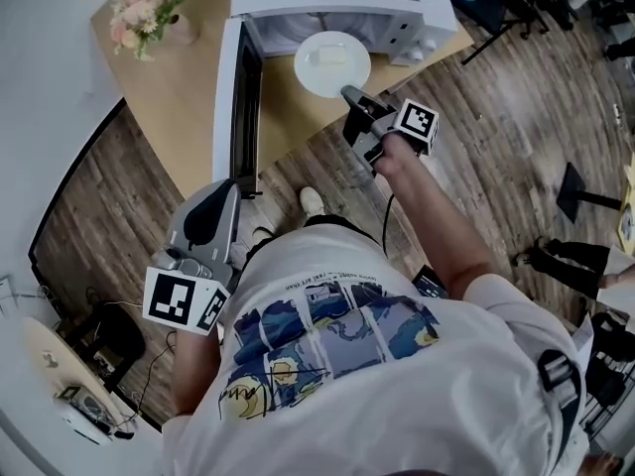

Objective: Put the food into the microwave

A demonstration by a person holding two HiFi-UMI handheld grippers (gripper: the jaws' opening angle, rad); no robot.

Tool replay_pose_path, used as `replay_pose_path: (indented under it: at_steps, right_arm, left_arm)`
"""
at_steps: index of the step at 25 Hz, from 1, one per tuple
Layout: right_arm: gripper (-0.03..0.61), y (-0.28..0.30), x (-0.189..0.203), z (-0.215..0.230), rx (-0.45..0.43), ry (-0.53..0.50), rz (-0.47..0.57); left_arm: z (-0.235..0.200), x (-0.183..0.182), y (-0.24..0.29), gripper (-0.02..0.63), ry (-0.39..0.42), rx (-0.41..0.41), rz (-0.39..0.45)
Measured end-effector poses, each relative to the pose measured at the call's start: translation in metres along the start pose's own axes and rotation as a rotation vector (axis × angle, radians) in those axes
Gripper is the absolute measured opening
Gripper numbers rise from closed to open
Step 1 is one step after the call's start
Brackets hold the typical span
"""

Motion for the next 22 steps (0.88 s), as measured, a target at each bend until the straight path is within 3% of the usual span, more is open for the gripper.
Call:
replay_pose_path:
  at_steps: [22]
  right_arm:
    - [0.014, 0.113, -0.062, 0.043, 0.045, 0.035, 0.088]
  left_arm:
    - [-0.041, -0.01, -0.009, 0.009, -0.015, -0.155, -0.029]
Point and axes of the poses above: the fingertips, and each gripper's own axes: y forward along the fingers, z to its right, x out of its underside, the point moved 3 cm from there along -y, backward along the fingers, and after that the axes turned 9 degrees about -y, right-handed, at the moved point
